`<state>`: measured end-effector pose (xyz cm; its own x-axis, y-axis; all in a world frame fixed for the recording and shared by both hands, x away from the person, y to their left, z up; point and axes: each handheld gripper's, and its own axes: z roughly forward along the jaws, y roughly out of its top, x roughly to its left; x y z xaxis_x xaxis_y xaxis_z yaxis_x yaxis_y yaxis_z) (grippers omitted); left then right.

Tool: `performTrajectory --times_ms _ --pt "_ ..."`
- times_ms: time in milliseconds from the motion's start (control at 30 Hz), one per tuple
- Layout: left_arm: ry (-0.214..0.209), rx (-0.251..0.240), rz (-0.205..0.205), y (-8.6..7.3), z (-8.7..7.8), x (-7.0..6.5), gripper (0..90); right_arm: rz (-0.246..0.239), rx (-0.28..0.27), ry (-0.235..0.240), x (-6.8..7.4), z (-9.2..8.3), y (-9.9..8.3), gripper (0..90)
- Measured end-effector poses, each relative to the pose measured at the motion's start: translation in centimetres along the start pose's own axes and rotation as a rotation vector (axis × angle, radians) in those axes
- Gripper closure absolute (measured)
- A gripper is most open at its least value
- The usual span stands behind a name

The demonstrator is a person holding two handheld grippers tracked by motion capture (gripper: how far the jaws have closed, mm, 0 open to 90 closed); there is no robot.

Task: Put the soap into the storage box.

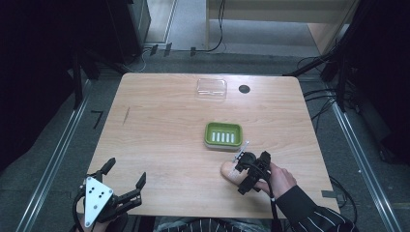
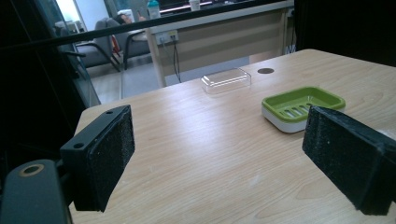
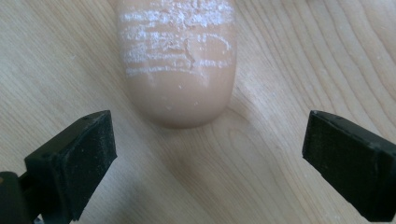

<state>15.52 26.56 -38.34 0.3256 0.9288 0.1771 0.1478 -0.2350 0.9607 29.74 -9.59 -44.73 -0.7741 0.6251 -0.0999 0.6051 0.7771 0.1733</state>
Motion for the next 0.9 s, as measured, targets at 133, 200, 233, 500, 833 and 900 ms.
performTrajectory --times_ms 133,200,233,500,833,900 --pt "0.002 0.002 -0.001 0.0 0.0 0.1 9.6 0.004 0.002 0.009 -0.1 0.2 0.5 1.5" --pt "0.002 0.001 -0.002 -0.1 -0.1 0.1 9.6 0.004 0.0 0.011 -0.1 0.2 0.7 1.3" --pt "0.002 -0.002 -0.004 -0.1 -0.1 0.1 9.6 0.001 0.0 0.011 -0.2 0.2 0.9 1.1" --pt "0.002 0.0 -0.001 -0.1 0.0 0.1 9.6 -0.002 0.0 0.021 -0.3 0.6 2.0 0.7" --pt "0.002 0.002 0.0 -0.1 0.0 0.0 9.6 -0.022 0.018 0.033 -0.3 1.4 3.2 0.1" --pt "0.004 -0.001 -0.003 -0.1 -0.1 0.1 9.6 -0.033 0.018 0.034 -0.4 1.5 3.6 0.0"
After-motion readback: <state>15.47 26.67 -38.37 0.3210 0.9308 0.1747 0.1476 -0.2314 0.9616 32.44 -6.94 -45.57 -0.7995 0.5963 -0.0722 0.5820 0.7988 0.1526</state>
